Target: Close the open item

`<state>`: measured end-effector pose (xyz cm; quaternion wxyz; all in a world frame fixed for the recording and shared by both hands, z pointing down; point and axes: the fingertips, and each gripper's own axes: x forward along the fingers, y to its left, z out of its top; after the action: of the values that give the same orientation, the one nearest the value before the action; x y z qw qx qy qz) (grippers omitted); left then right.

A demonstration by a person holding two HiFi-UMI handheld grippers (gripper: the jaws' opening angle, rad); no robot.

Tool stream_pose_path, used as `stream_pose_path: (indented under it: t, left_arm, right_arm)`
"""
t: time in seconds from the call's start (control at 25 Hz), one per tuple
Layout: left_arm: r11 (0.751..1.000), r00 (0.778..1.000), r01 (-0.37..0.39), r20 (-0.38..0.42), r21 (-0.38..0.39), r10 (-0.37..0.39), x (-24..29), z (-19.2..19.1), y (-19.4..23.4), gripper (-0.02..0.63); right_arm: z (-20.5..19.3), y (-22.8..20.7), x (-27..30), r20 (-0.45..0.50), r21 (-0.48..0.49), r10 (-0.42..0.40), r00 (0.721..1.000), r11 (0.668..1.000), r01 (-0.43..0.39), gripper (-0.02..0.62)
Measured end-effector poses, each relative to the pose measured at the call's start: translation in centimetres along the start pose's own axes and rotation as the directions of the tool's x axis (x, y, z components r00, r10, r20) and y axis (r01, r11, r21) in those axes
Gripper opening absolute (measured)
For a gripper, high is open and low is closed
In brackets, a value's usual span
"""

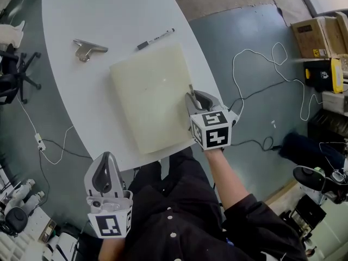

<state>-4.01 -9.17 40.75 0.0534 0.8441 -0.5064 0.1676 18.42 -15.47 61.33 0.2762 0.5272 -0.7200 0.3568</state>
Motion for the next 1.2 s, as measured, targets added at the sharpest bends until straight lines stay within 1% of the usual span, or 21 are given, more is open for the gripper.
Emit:
stream_pose_path:
  t: [0.12, 0.24, 0.36, 0.48, 0.56, 0.6, 0.72, 0.8, 0.88, 0.96, 1.08, 1.2]
  left_arm:
    - [1.000, 1.000, 0.004, -0.016, -0.009, -0.004, 0.2, -0.4, -0.2, 0.017]
    - [1.000, 1.000, 0.009, -0.022, -0.012, -0.009, 0.3, -0.5, -0.4, 0.017]
    - [1.000, 1.000, 0.009, -0.026, -0.014, -0.009, 0.3, -0.6, -0.2, 0.017]
    - [1.000, 0.999, 0.003, -0.032, -0.013, -0.004, 0.0, -0.8, 0.0, 0.017]
    - [1.000, 0.999, -0.001, -0.043, -0.011, 0.000, -0.1, -1.0, 0.1, 0.017]
    - [1.000, 0.999, -0.002, -0.044, -0.011, 0.001, -0.1, -1.0, 0.1, 0.017]
    - [1.000, 0.999, -0.003, -0.052, -0.014, 0.002, -0.1, -1.1, 0.0, 0.017]
    - [1.000, 0.999, -0.004, -0.052, -0.015, 0.003, -0.1, -1.2, 0.0, 0.017]
    - [1.000, 0.999, -0.008, -0.054, -0.018, 0.007, -0.1, -1.4, 0.0, 0.017]
    - [1.000, 0.998, -0.011, -0.058, -0.020, 0.010, -0.1, -1.6, 0.0, 0.017]
    - [1.000, 0.998, -0.016, -0.056, -0.017, 0.015, -0.2, -1.5, 0.0, 0.017]
    - [1.000, 0.999, -0.025, -0.049, -0.007, 0.025, -0.6, -1.1, 0.0, 0.017]
  right_arm:
    - [0.0, 0.1, 0.0, 0.005, -0.043, -0.034, 0.999, 0.998, 0.035, 0.101]
    - [0.2, 0.7, -0.3, 0.028, -0.133, -0.090, 0.996, 0.987, 0.093, 0.118]
    - [0.4, 1.3, -0.2, 0.055, -0.203, -0.120, 0.991, 0.971, 0.129, 0.091]
    - [0.1, 1.7, -0.1, 0.051, -0.286, -0.119, 0.992, 0.950, 0.129, 0.082]
    - [-0.1, 2.2, 0.1, 0.024, -0.319, -0.087, 0.996, 0.943, 0.090, 0.048]
    - [-0.1, 2.4, 0.2, 0.007, -0.304, -0.061, 0.998, 0.951, 0.061, 0.031]
    - [0.1, 1.9, 0.2, -0.021, -0.180, 0.028, 0.999, 0.983, -0.031, 0.028]
    - [0.1, 1.3, 0.4, -0.044, -0.118, 0.070, 0.997, 0.990, -0.075, 0.026]
    - [0.0, 1.2, 0.7, -0.072, -0.085, 0.098, 0.993, 0.991, -0.104, 0.026]
    - [-0.1, 1.2, 0.8, -0.089, -0.074, 0.110, 0.990, 0.990, -0.117, 0.026]
    - [0.0, 1.2, 0.9, -0.092, -0.091, 0.120, 0.988, 0.987, -0.129, 0.026]
    - [0.1, 1.3, 0.3, -0.042, -0.126, 0.137, 0.990, 0.982, -0.141, 0.026]
